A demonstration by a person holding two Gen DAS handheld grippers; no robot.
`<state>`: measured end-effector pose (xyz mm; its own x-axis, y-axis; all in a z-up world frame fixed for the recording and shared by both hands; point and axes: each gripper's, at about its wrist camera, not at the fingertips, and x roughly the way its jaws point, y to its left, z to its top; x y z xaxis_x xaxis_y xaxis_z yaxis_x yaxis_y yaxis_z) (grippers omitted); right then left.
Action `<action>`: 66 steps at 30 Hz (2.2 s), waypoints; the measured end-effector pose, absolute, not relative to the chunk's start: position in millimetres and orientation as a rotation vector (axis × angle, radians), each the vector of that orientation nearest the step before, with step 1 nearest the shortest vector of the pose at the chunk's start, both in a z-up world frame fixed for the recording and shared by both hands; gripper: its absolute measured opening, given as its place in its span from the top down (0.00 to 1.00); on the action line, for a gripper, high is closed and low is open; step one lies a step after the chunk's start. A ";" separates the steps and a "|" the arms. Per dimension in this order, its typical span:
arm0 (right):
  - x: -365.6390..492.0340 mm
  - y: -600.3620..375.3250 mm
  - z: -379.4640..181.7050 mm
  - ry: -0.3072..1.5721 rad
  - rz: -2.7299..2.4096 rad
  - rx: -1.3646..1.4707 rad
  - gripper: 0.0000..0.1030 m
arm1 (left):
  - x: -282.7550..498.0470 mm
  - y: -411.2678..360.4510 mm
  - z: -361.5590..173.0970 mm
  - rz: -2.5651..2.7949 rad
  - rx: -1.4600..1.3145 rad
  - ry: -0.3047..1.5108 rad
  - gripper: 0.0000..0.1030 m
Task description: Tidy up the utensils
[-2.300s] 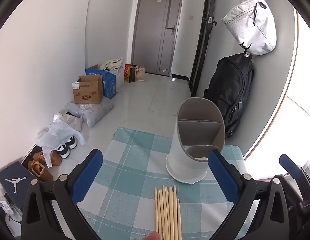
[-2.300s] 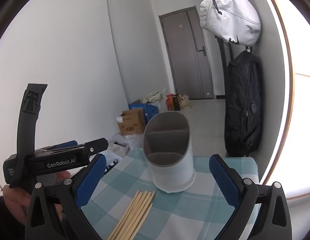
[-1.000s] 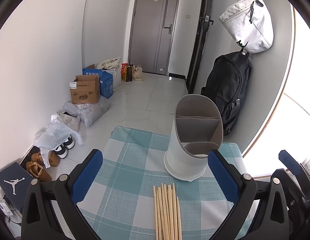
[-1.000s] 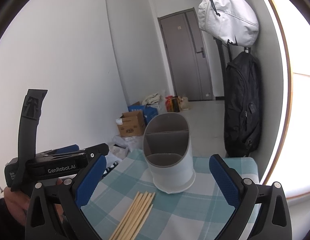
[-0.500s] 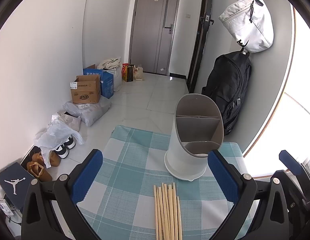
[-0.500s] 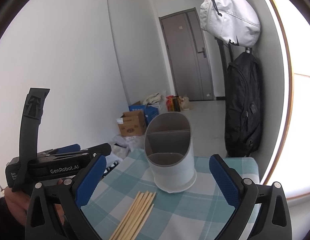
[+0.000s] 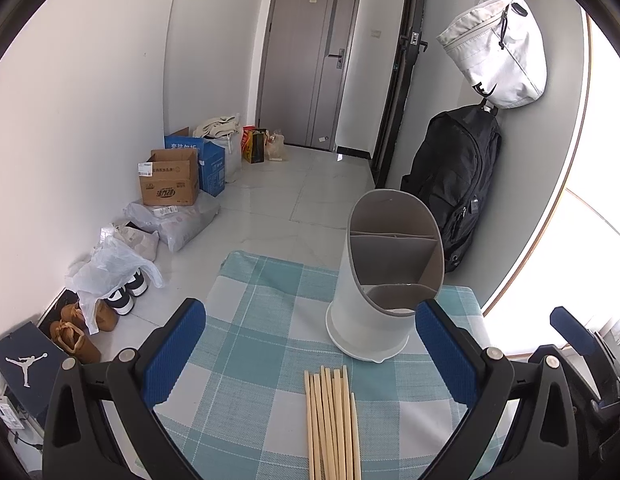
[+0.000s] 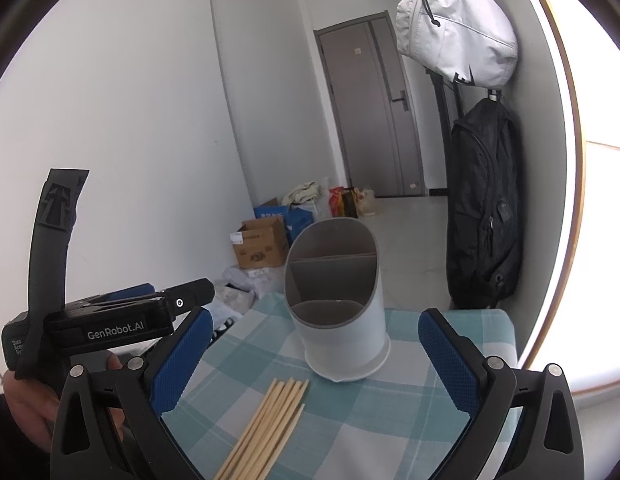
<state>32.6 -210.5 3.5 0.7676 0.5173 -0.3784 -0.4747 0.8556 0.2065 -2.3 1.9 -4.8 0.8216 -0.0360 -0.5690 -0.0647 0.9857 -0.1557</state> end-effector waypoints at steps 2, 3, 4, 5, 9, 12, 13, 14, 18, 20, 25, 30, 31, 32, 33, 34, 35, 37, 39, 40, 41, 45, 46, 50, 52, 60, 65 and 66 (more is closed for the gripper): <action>32.9 -209.7 2.9 0.442 0.540 0.098 0.00 | -2.1 2.7 -4.5 0.016 -0.174 0.607 0.01; 32.9 -210.1 2.9 0.443 0.541 0.098 0.00 | -2.0 3.2 -4.5 0.016 -0.176 0.608 0.01; 33.2 -209.5 2.7 0.444 0.542 0.096 0.00 | -1.9 3.7 -4.5 0.016 -0.178 0.609 0.01; 33.2 -209.2 2.4 0.445 0.543 0.093 0.00 | -2.0 4.1 -4.7 0.014 -0.180 0.610 0.01; 32.7 -207.7 0.2 0.449 0.541 0.083 0.00 | -2.4 4.6 -5.9 0.010 -0.175 0.614 0.01; 35.1 -207.4 -0.6 0.459 0.539 0.086 0.00 | -1.7 6.5 -7.9 0.010 -0.177 0.627 0.01; 35.4 -207.1 -1.0 0.463 0.540 0.087 0.00 | -0.8 8.0 -9.4 0.013 -0.180 0.637 0.01; 36.4 -206.3 -2.5 0.473 0.540 0.087 0.00 | 0.8 9.8 -11.7 0.018 -0.184 0.653 0.01; 43.2 -202.6 -8.6 0.517 0.535 0.086 0.00 | 9.9 21.3 -25.4 0.017 -0.221 0.738 0.01; 46.9 -200.6 -12.1 0.536 0.530 0.080 0.00 | 16.8 27.4 -36.9 0.027 -0.225 0.799 0.01; 59.0 -200.7 -21.6 0.598 0.499 0.085 0.00 | 26.4 30.5 -64.7 0.047 -0.185 0.928 0.01; 67.6 -200.6 -26.9 0.621 0.492 0.092 0.00 | 29.5 25.4 -86.6 0.020 -0.125 1.054 0.01; 70.0 -199.7 -27.8 0.619 0.481 0.085 0.00 | 29.8 24.1 -89.5 0.028 -0.095 1.072 0.01; 73.9 -198.4 -30.1 0.622 0.465 0.072 0.00 | 29.9 21.5 -94.0 0.033 -0.070 1.091 0.01; 77.1 -197.3 -31.9 0.628 0.461 0.064 0.00 | 29.7 20.5 -95.1 0.031 -0.060 1.110 0.01; 79.3 -196.4 -33.2 0.634 0.458 0.061 0.00 | 29.8 19.0 -98.2 0.031 -0.045 1.129 0.01; 83.1 -196.1 -35.8 0.644 0.451 0.059 0.00 | 30.3 17.2 -101.9 0.036 -0.024 1.150 0.01; 85.4 -196.6 -39.2 0.657 0.449 0.062 0.00 | 29.7 14.5 -106.4 0.037 -0.010 1.180 0.01; 88.8 -198.4 -41.1 0.675 0.452 0.071 0.00 | 30.6 11.7 -110.8 0.025 -0.004 1.209 0.01; 89.2 -198.2 -40.8 0.673 0.450 0.067 0.00 | 31.1 9.9 -112.6 0.035 0.015 1.222 0.01; 88.6 -197.9 -40.2 0.664 0.445 0.055 0.00 | 31.3 8.6 -115.4 0.050 0.035 1.233 0.01; 87.0 -195.8 -37.4 0.648 0.441 0.025 0.00 | 32.5 7.8 -121.6 0.044 0.000 1.270 0.01; 87.1 -195.7 -37.4 0.648 0.443 0.028 0.00 | 32.9 6.9 -121.5 0.042 -0.001 1.272 0.01; 85.2 -196.2 -36.0 0.648 0.452 0.038 0.00 | 32.7 -0.2 -121.1 0.031 0.012 1.271 0.01; 84.9 -196.1 -35.6 0.646 0.450 0.039 0.00 | 32.7 -4.2 -121.5 0.031 0.027 1.271 0.01; 82.2 -196.3 -34.0 0.643 0.445 0.029 0.00 | 37.2 9.7 -128.7 0.087 -0.006 1.308 0.02; 80.1 -196.5 -31.6 0.634 0.456 0.031 0.00 | 39.0 11.1 -128.1 0.056 -0.027 1.299 0.11; 80.0 -196.7 -31.6 0.637 0.460 0.037 0.00 | 40.5 11.2 -127.5 0.044 -0.032 1.297 0.14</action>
<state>80.0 -196.7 -31.6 0.7072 0.4251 -0.5649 -0.4026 0.8990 0.1725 40.5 11.2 -127.5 0.2700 0.0152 -0.9628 -0.0507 0.9987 0.0016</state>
